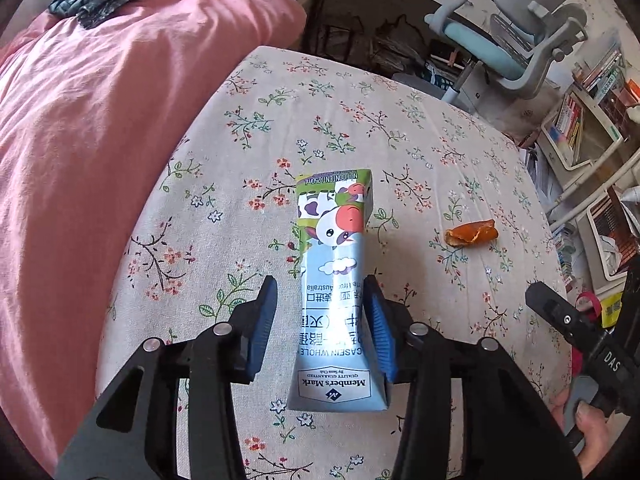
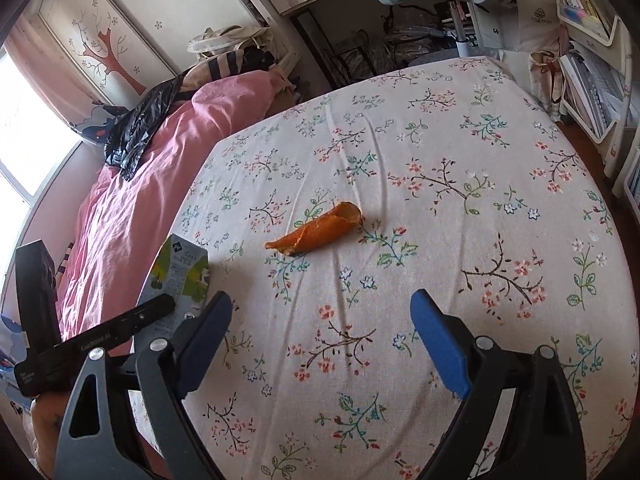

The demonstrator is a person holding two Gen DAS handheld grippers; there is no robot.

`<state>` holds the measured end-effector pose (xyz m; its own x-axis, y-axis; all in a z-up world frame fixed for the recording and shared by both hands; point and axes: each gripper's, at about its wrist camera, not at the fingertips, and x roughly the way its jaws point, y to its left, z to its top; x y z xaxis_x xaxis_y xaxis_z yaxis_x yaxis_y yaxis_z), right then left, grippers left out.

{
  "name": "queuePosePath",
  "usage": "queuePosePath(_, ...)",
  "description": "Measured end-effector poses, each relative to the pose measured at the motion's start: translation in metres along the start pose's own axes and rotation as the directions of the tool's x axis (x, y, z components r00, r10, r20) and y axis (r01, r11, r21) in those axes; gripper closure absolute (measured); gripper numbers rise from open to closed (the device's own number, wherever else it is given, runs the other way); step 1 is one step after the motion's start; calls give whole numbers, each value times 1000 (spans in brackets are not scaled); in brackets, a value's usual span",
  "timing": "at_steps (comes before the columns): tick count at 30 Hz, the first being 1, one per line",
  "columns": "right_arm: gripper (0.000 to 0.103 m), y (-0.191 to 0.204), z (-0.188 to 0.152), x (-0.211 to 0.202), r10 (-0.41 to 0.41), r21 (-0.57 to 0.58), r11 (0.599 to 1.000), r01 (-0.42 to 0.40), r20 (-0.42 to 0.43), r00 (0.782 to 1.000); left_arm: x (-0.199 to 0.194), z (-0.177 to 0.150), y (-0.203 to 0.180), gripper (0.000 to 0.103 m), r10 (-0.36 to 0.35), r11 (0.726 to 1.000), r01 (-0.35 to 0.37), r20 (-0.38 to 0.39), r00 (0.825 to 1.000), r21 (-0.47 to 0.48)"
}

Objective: Collect trash
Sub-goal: 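Grasp the blue-white milk carton with the left tool and lift it, then grasp the orange snack piece with the right tool while left tool holds the carton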

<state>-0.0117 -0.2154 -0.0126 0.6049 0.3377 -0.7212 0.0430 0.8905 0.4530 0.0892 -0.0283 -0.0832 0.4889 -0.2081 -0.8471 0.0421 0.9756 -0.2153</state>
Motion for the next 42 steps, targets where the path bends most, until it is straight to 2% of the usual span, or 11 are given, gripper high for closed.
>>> queuePosePath(7, 25, 14, 20, 40, -32, 29, 999, 34, -54, 998, -6, 1, -7, 58, 59, 997, -61, 33, 998, 57)
queuePosePath(13, 27, 22, 41, 63, -117, 21, 993, 119, -60, 991, -8, 3, -7, 50, 60, 996, -63, 44, 997, 59)
queuePosePath(15, 34, 26, 47, 70, -151, -19, 989, 150, -64, 986, -6, 4, -5, 50, 52, 997, -54, 34, 998, 53)
queuePosePath(17, 52, 35, 49, 77, -178, -95, 981, 170, -78, 981, -5, 5, -4, 50, 39, 998, -40, 25, 999, 46)
queuePosePath(20, 65, 42, 48, 78, -171, -179, 972, 150, -108, 979, -3, 5, 0, 50, 15, 1000, -15, 9, 1000, 20)
queuePosePath(24, 64, 39, 44, 59, -163, -204, 968, 146, -71, 984, 0, 5, 4, 50, 2, 1000, -2, -3, 1000, -6)
queuePosePath(26, 55, 35, 43, 49, -168, -200, 967, 155, -46, 985, 1, 4, 3, 50, 0, 1000, 0, -5, 1000, -5)
queuePosePath(32, 55, 42, 30, 57, -202, -297, 939, 174, -64, 977, 1, 1, -2, 50, 6, 1000, -6, -4, 1000, 17)
queuePosePath(37, 55, 42, 28, 62, -210, -314, 931, 185, -45, 977, 2, 2, 0, 49, 20, 1000, -20, 8, 1000, 6)
queuePosePath(39, 57, 40, 30, 65, -210, -313, 931, 187, -42, 977, 3, 3, 2, 46, 24, 1000, -24, 16, 1000, 0)
queuePosePath(42, 69, 39, 29, 67, -207, -321, 929, 184, -41, 977, 7, 6, 3, 46, 29, 1000, -29, 23, 999, -5)
